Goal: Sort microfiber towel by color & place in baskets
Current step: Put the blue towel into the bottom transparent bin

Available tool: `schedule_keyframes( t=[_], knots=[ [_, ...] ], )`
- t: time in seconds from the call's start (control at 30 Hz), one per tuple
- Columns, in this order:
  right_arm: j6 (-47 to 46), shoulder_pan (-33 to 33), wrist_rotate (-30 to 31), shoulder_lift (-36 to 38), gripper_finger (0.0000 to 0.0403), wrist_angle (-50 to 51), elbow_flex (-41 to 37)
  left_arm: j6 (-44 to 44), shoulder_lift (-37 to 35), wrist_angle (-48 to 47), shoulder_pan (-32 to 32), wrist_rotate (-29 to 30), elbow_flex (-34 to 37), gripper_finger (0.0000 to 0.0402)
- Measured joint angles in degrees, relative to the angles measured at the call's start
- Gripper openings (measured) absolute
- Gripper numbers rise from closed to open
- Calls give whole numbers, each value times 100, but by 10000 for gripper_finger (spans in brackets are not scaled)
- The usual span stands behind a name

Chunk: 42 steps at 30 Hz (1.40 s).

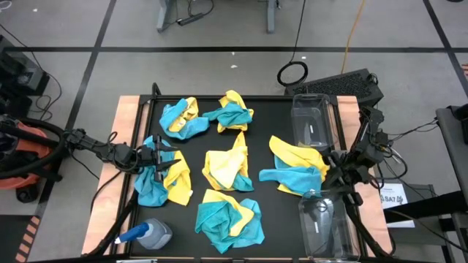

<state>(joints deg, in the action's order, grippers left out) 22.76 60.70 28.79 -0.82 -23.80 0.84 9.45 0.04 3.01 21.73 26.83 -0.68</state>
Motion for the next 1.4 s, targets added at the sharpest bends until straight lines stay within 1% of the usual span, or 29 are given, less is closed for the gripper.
schedule_keyframes(
  t=[0.1,0.33,0.43,0.53,0.63,0.7,0.77,0.83,1.0,1.1,1.2,1.3,1.4],
  knots=[
    [-161,-3,299,-63,122,-3,0,0,1,0,0,1,0,192],
    [-309,-152,324,-373,208,-349,23,-1,0,0,-1,1,0,192],
    [-501,-273,306,-629,238,-343,194,-2,-1,0,1,0,-1,192],
    [-586,-385,293,-1022,248,-244,463,-2,-1,0,1,2,-1,192],
    [-581,-503,285,-1551,246,-41,842,0,0,0,-1,1,-1,192],
    [-599,-611,283,-1944,241,291,1182,-1,1,0,0,2,1,192],
    [-724,-752,283,-2376,237,809,1609,-1,0,0,0,1,-1,192],
    [-1001,-947,283,-2780,232,1567,2122,0,-1,0,-1,2,-1,192],
    [-2210,-1550,180,-3807,225,4144,3615,0,1,0,0,0,-1,192],
    [-2976,-1980,-304,-4427,223,5682,4391,0,0,-1,1,2,-1,192],
    [-3532,-2414,-922,-5015,223,6805,4884,-1,0,0,-1,1,0,192],
    [-3798,-2786,-1451,-5517,223,7539,5063,-1,0,0,0,2,-1,192],
    [-3922,-3090,-1850,-5916,223,8060,5093,0,0,0,-1,1,-1,192]
  ],
)
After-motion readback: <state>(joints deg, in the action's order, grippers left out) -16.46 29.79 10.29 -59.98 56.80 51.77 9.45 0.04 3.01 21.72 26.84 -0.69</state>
